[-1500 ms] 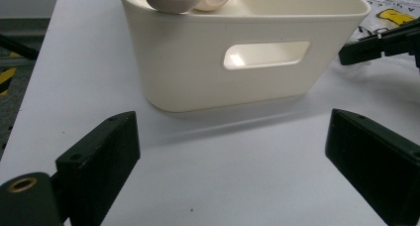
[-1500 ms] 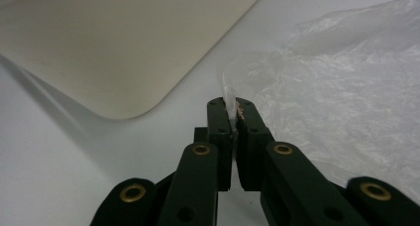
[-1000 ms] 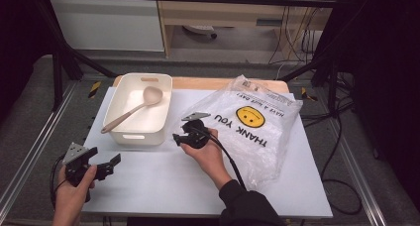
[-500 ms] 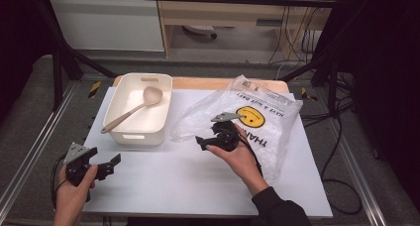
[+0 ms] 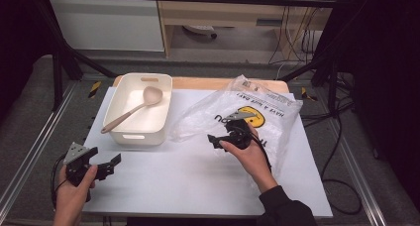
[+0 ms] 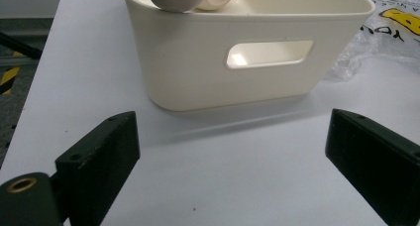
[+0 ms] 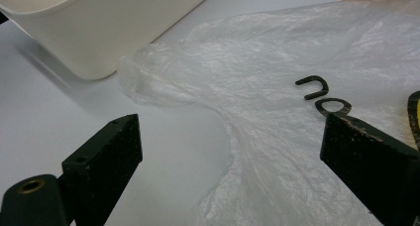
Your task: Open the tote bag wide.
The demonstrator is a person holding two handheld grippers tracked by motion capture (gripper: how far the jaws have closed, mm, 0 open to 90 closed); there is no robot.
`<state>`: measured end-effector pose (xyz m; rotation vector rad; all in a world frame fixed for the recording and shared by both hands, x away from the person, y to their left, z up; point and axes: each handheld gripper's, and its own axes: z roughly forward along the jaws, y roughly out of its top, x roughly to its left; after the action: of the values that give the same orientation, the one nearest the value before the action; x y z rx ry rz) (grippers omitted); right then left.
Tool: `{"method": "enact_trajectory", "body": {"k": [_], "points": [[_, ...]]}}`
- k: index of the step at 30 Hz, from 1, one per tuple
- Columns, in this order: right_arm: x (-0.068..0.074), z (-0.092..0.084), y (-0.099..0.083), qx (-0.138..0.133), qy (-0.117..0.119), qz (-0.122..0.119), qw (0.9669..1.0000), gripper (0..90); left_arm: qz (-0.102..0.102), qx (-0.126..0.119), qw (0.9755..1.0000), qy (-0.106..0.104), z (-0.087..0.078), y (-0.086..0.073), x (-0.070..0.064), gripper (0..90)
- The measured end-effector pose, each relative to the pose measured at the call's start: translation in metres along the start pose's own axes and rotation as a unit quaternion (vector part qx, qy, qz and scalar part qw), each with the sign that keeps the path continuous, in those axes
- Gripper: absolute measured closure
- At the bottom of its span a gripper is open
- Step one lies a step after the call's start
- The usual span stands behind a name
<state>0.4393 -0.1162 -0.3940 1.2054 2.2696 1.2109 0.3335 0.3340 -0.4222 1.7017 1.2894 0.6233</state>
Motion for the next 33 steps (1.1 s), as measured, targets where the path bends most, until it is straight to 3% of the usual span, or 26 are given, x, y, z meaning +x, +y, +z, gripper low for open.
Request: {"method": "enact_trajectory", "body": {"k": [7,13,22,33], "points": [[-0.011,-0.007,0.0,-0.005,-0.016,-0.011,0.9998,9.5,0.0,0.001,1.0,-0.001,0.0,0.0,0.0,6.2],[-0.027,-0.006,-0.005,0.003,-0.037,-0.005,0.9993,9.5,0.001,0.001,1.0,0.0,0.001,0.0,-0.001,6.2],[-0.041,0.004,-0.015,0.017,-0.041,0.002,0.999,9.7,0.0,0.001,1.0,0.0,0.001,0.0,0.0,6.2],[-0.046,0.02,-0.022,0.035,-0.043,-0.006,0.9984,9.9,0.0,0.003,1.0,0.001,0.001,0.0,0.0,6.2]]}}
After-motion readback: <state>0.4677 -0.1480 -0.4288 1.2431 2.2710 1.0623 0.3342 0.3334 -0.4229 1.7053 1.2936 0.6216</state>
